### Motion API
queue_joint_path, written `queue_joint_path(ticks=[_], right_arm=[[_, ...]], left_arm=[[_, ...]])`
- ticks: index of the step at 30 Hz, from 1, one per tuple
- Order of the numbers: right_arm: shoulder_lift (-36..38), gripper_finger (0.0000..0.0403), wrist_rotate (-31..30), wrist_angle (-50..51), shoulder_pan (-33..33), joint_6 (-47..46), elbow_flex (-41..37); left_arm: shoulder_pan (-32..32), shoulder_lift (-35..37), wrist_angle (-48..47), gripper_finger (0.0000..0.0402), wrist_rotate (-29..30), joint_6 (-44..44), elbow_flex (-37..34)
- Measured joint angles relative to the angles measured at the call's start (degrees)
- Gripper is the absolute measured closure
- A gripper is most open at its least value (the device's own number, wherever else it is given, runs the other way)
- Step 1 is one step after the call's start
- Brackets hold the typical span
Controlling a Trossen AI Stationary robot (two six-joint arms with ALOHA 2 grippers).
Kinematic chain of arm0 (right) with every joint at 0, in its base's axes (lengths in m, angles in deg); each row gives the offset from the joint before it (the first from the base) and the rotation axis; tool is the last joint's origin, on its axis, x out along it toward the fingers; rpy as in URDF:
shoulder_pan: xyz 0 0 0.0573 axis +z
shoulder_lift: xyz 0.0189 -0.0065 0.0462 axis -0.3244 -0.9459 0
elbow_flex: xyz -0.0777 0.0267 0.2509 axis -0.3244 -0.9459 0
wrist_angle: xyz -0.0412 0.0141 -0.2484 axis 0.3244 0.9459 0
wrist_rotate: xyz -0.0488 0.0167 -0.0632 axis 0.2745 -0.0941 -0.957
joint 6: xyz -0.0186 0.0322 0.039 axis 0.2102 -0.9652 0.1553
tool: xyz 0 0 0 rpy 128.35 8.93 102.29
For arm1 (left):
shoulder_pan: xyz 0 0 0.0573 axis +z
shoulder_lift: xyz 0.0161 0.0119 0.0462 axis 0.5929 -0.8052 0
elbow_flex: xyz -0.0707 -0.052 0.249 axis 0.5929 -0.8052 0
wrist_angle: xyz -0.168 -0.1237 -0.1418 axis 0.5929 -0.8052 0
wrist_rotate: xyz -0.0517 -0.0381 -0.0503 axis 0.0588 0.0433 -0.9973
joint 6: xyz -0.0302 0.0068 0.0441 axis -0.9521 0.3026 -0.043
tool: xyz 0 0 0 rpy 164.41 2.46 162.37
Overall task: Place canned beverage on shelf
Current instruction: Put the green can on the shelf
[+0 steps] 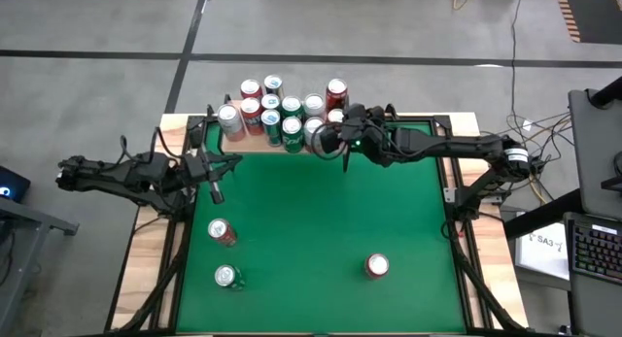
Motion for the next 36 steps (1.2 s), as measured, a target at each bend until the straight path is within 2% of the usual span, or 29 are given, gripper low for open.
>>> queue_joint_path(ticks=[6, 15, 20, 26, 34, 36], right_arm=[[0.07, 0.0038, 0.40, 3.94, 0.73, 4.82, 5.47], [0.11, 0.0038, 0.44, 6.19, 2.99, 18.22, 10.62], [0.49, 0.0059, 0.90, 6.66, 3.80, 24.52, 11.13], [2.58, 0.0135, 7.88, 11.68, 3.89, 26.02, 11.13], [4.98, 0.0290, 9.42, 12.38, 3.66, 29.75, 5.84], [5.69, 0.0331, 11.39, 12.48, 2.89, 31.31, 3.82]], left_arm=[[0.01, -1.81, 0.34, 0.0402, 0.00, -0.01, 0.00], [0.01, -7.90, 5.68, 0.0402, -0.11, -4.05, 0.00], [-0.01, -12.22, 6.20, 0.0402, -0.09, -8.27, 0.00], [0.01, -16.24, 8.23, 0.0402, -0.09, -10.61, 0.00], [1.08, -19.80, 13.76, 0.0402, -0.09, -4.92, 0.00], [2.49, -20.02, 14.19, 0.0402, -0.11, -3.35, 0.08]])
